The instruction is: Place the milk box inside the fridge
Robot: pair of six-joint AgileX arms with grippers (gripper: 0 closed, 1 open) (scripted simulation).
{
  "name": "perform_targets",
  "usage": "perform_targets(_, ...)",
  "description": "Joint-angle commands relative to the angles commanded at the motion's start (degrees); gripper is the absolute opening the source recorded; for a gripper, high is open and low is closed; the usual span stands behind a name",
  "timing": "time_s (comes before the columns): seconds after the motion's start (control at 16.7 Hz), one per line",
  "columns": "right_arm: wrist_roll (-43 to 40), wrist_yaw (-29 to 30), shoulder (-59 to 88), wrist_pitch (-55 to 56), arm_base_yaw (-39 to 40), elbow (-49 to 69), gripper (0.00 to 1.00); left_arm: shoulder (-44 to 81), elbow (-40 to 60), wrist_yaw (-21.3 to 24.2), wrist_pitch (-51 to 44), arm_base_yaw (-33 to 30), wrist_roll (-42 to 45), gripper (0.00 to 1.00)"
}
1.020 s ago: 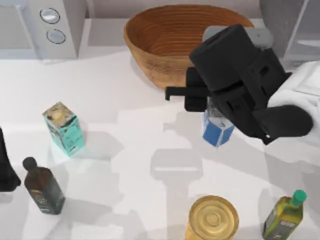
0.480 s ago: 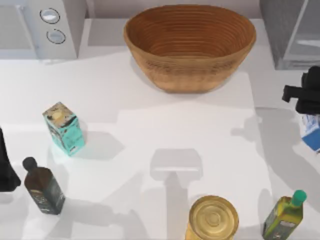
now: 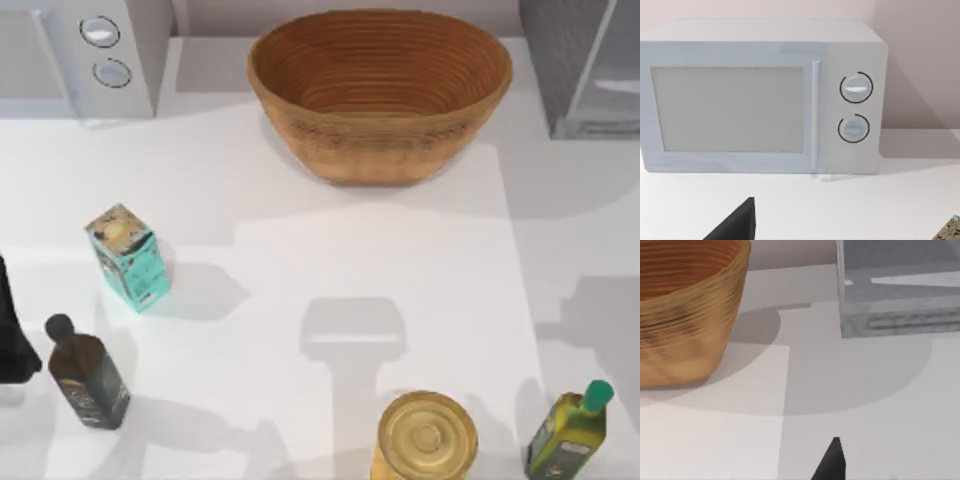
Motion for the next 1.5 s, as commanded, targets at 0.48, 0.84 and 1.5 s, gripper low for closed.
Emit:
perform_targets(0.48, -11.00, -10.71, -27.96, 9.77, -16.08, -19.17, 0.00, 0.00, 0.00, 0.00, 0.00, 0.00, 0.00, 1.00)
perform_targets(0.84, -11.53, -11.71, -29.11, 10.79, -16.81, -19.91, 0.00, 0.00, 0.00, 0.00, 0.00, 0.00, 0.00, 1.00)
perform_targets(1.5, -11.76, -15.94, 1.41, 27.34, -20.50, -6.65, 0.00, 0.00, 0.00, 0.00, 0.00, 0.00, 0.00, 1.00)
